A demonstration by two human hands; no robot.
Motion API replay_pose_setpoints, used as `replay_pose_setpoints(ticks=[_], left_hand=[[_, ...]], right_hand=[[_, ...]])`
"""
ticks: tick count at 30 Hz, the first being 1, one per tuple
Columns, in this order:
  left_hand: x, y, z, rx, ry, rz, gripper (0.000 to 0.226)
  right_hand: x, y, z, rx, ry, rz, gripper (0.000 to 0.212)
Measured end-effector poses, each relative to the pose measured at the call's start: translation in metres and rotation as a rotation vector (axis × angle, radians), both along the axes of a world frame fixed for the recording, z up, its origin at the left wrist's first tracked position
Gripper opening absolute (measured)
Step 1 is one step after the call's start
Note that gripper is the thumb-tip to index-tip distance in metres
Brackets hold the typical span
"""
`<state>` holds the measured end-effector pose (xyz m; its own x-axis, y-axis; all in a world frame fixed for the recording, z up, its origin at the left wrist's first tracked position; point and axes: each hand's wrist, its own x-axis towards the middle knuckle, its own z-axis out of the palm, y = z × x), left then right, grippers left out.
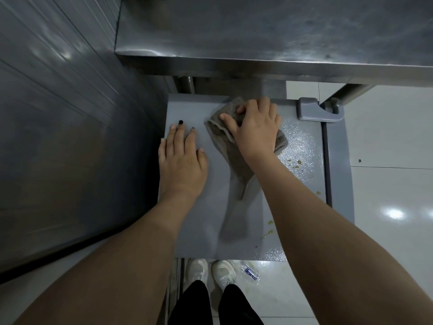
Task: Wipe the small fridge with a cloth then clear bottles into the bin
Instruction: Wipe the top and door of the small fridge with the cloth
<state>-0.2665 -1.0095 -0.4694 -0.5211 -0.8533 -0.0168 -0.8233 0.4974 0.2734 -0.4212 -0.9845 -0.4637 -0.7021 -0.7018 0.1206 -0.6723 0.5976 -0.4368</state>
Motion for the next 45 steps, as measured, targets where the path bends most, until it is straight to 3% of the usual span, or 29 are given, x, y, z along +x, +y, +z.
replay_pose_setpoints(ticks=[7,14,21,27,38,45], left_hand=[[0.001,0.0,-0.001,0.004,-0.004,-0.002,0.057],[0.0,0.0,0.0,0.012,-0.005,-0.003,0.059],[0.0,0.0,0.002,0.019,-0.009,-0.022,0.066],[0.0,-0.001,0.001,0.043,-0.025,-0.024,0.058],[0.001,0.001,0.002,0.033,-0.013,-0.023,0.057],[0.002,0.001,0.002,0.037,0.026,-0.026,0.056]], right_hand=[[0.018,0.046,-0.007,-0.039,0.115,-0.114,0.05],[-0.014,0.011,0.001,0.157,0.112,-0.1,0.052],[-0.017,0.009,0.003,0.226,0.12,-0.078,0.053],[0.024,0.045,-0.008,0.078,0.206,-0.094,0.048],[-0.019,-0.027,0.005,0.221,0.142,-0.017,0.049],[0.014,0.017,-0.002,0.132,0.123,-0.05,0.048]])
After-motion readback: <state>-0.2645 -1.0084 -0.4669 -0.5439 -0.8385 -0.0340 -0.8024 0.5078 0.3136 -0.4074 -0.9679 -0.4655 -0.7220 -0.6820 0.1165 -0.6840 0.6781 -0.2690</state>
